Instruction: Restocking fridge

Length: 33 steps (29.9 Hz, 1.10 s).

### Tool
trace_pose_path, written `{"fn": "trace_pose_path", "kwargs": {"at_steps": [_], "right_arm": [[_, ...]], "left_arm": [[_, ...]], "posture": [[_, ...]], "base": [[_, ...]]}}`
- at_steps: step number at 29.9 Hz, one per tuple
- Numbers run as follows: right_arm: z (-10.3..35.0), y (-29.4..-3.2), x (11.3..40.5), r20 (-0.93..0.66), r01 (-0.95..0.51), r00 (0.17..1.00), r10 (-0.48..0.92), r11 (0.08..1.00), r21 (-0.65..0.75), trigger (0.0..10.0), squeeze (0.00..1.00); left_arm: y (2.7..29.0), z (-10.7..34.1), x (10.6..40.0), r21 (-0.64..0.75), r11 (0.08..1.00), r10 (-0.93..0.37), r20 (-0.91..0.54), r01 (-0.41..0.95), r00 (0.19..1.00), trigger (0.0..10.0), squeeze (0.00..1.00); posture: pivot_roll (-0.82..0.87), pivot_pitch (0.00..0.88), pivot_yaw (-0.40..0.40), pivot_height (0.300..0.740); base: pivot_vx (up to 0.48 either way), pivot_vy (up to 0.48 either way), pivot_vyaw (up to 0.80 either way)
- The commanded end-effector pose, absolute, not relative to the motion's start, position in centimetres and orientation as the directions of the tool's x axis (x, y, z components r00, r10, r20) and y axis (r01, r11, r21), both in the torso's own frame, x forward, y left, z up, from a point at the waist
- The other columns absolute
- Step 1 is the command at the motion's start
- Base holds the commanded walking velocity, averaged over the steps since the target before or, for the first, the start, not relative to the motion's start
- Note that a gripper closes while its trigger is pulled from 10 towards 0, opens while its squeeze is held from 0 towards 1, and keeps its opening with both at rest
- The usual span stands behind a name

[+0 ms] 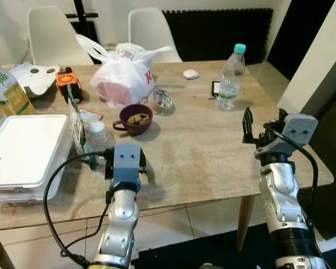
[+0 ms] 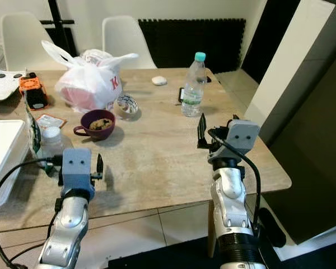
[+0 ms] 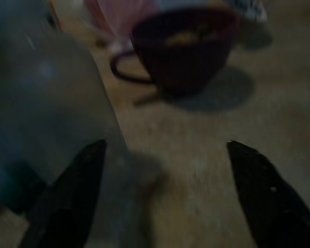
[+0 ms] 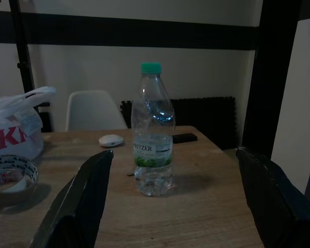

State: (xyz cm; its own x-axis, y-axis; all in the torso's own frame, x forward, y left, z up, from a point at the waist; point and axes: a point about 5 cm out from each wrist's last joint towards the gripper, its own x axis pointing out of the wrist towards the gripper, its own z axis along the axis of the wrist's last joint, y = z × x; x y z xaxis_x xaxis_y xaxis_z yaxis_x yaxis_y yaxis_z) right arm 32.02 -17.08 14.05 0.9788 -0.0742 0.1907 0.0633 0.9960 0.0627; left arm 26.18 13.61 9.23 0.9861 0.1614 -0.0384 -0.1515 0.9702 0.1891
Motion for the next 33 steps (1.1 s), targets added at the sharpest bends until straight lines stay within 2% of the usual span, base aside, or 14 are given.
{"fn": "trace_pose_path", "kwargs": {"at_steps": [1,7,8,9,10,14,21,24,29,30,31,32,33], "right_arm": [[13.7,-17.1,31.8,0.172,0.058,0.983,-0.067,0.997,0.054,10.0,0.00],[13.7,-17.1,31.7,0.169,0.057,0.983,-0.066,0.997,0.054,10.0,0.00],[13.7,-17.2,31.7,0.167,0.058,0.984,-0.066,0.997,0.054,10.0,0.00],[13.7,-17.2,31.7,0.167,0.058,0.984,-0.066,0.997,0.054,10.0,0.00],[13.5,-17.1,31.7,0.161,0.055,0.985,-0.064,0.997,0.055,10.0,0.00],[13.6,-16.7,31.8,0.160,0.042,0.986,-0.051,0.998,0.054,10.0,0.00],[13.9,-16.8,32.0,0.169,0.043,0.984,-0.052,0.998,0.056,10.0,0.00],[13.9,-16.8,32.0,0.170,0.044,0.984,-0.052,0.998,0.052,10.0,0.00],[14.0,-17.0,31.9,0.173,0.051,0.983,-0.059,0.997,0.053,10.0,0.00],[14.0,-17.1,31.9,0.172,0.053,0.983,-0.061,0.997,0.053,10.0,0.00],[14.0,-17.1,31.9,0.172,0.053,0.983,-0.061,0.997,0.053,10.0,0.00],[13.9,-17.0,31.9,0.171,0.052,0.983,-0.060,0.997,0.053,10.0,0.00],[13.9,-17.0,31.9,0.170,0.051,0.984,-0.059,0.997,0.053,10.0,0.00]], "left_arm": [[13.3,9.3,25.8,0.198,0.968,0.168,-0.052,-0.154,0.984,10.0,1.00],[15.2,9.6,23.9,0.308,0.918,0.268,-0.013,-0.251,0.963,10.0,1.00],[15.8,9.7,24.0,0.321,0.907,0.288,-0.003,-0.272,0.958,10.0,0.74],[15.8,9.7,24.0,0.321,0.907,0.288,-0.003,-0.272,0.958,10.0,0.74],[16.9,9.8,24.8,0.317,0.891,0.342,0.005,-0.325,0.940,10.0,0.00],[17.8,10.0,25.9,0.286,0.890,0.373,-0.008,-0.355,0.928,10.0,0.00],[18.9,10.1,28.3,0.217,0.919,0.347,-0.049,-0.329,0.937,10.0,0.00],[20.1,9.9,30.0,0.192,0.925,0.348,-0.080,-0.328,0.934,10.0,0.00],[21.0,9.9,30.2,0.209,0.917,0.364,-0.080,-0.341,0.928,10.0,0.00],[21.5,9.9,30.2,0.219,0.915,0.363,-0.077,-0.340,0.928,7.8,0.00],[21.5,9.9,30.2,0.219,0.915,0.363,-0.077,-0.340,0.928,7.8,0.00],[21.4,9.9,30.1,0.222,0.921,0.344,-0.077,-0.320,0.936,6.5,0.00],[21.4,9.8,30.0,0.219,0.929,0.322,-0.079,-0.299,0.943,5.9,0.00]], "posture": [[-0.01,0.061,-0.085,0.740],[-0.01,0.069,-0.085,0.740],[0.00,0.068,-0.089,0.740],[0.00,0.068,-0.089,0.740],[0.00,0.067,-0.094,0.740],[0.00,0.065,-0.093,0.740],[-0.01,0.062,-0.096,0.740],[-0.02,0.059,-0.092,0.740],[-0.02,0.056,-0.089,0.740],[-0.02,0.055,-0.091,0.740],[-0.02,0.055,-0.091,0.740],[-0.01,0.053,-0.089,0.740],[-0.01,0.053,-0.089,0.740]], "base": [[0.000,0.000,0.00],[0.000,0.000,0.00],[0.000,0.000,0.00],[0.000,0.000,0.00],[0.000,0.000,0.00],[0.000,0.000,0.00],[0.000,0.000,0.00],[0.000,0.000,0.00],[0.000,0.000,0.00],[0.000,0.000,0.00],[0.000,0.000,0.00],[0.000,0.000,0.00],[0.000,0.000,0.00]]}}
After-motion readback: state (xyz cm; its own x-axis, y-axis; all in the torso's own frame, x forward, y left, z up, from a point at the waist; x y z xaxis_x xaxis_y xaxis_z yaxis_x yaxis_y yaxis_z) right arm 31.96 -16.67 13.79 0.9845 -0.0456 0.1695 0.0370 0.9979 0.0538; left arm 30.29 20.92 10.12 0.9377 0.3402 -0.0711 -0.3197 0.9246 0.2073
